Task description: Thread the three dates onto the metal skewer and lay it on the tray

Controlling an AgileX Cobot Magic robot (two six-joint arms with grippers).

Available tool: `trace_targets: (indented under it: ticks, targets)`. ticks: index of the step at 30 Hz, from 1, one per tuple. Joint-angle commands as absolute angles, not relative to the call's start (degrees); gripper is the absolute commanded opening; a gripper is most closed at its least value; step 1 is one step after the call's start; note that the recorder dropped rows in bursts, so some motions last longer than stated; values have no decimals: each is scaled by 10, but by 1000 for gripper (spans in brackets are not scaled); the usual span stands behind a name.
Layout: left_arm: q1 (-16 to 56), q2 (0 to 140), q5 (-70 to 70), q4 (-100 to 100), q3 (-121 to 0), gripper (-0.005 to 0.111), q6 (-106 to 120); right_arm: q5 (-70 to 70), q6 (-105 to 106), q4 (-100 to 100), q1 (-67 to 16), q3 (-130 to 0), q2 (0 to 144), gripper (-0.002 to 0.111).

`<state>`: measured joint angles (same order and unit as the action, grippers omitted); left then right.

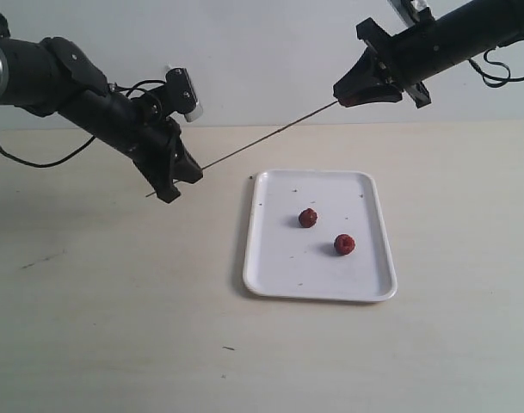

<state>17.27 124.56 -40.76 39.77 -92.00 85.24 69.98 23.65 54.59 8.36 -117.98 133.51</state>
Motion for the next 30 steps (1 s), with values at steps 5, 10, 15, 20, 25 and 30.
trace_targets:
  ticks: [5, 10, 15, 20, 25, 30]
  targets:
    - [171, 1245, -394, 399, -917, 0, 851, 700, 254, 554, 85, -1184, 1329, 24]
    - [171, 1245, -389, 403, -917, 0, 852, 700, 254, 554, 85, -1184, 1329, 24]
    - [171, 1240, -392, 421, -917, 0, 866, 700, 255, 554, 85, -1184, 1329, 24]
    - [173, 1239, -399, 441, -917, 0, 884, 700, 255, 559, 85, -1184, 1329, 24]
    - [173, 1239, -404, 442, -917, 0, 887, 700, 255, 570, 85, -1184, 1329, 24]
    - [175, 1239, -417, 476, -917, 0, 915, 700, 258, 579, 83, -1184, 1329, 24]
